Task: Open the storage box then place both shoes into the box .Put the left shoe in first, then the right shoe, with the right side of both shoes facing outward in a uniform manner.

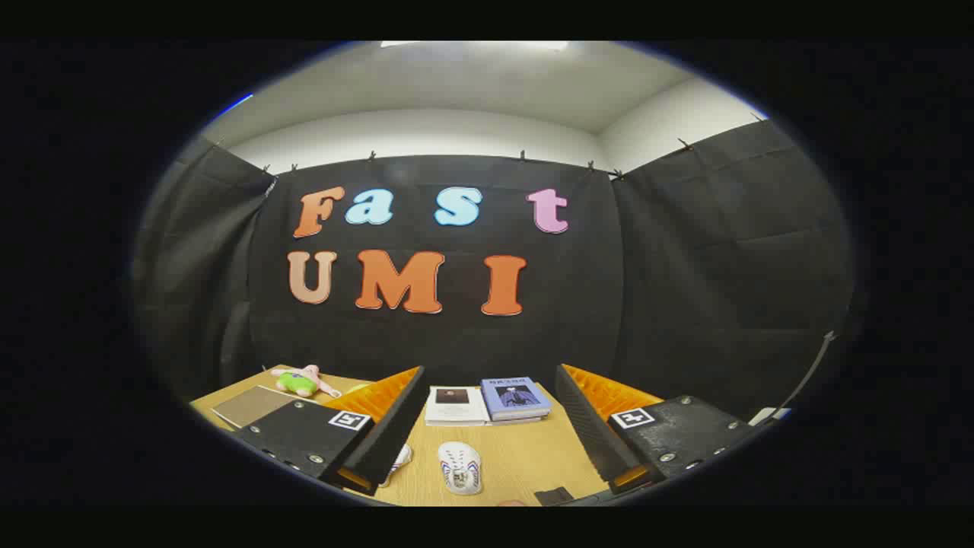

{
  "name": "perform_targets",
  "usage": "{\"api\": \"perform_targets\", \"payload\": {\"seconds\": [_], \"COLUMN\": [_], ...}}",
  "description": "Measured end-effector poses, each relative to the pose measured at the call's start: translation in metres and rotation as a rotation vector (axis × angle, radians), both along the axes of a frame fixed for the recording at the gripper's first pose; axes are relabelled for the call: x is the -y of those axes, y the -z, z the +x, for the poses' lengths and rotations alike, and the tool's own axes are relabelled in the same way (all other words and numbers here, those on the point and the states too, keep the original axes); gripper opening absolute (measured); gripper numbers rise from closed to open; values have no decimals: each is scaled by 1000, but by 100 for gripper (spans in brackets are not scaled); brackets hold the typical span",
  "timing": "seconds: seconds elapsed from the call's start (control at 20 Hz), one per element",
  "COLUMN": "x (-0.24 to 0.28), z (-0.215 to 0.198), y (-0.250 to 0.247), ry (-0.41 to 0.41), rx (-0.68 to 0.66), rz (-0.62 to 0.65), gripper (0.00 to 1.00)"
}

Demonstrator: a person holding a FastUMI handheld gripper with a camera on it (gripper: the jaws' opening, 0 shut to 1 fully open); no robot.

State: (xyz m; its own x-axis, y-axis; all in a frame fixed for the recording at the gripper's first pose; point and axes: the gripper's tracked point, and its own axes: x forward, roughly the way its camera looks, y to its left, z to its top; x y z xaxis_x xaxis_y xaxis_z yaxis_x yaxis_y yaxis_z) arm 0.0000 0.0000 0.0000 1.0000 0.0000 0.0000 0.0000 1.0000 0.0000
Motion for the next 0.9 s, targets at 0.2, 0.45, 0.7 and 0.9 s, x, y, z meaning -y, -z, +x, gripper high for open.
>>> {"api": "perform_targets", "payload": {"seconds": [0.2,0.45,0.7,0.9], "x": [2,2,0,-5], "z": [-2,-4,-2,1], "y": [-1,-2,5,16], "ry": [-1,0,-12,-32], "rx": [0,5,-9,-31], "rz": [6,0,13,28], "gripper": [99,99,99,99]}}
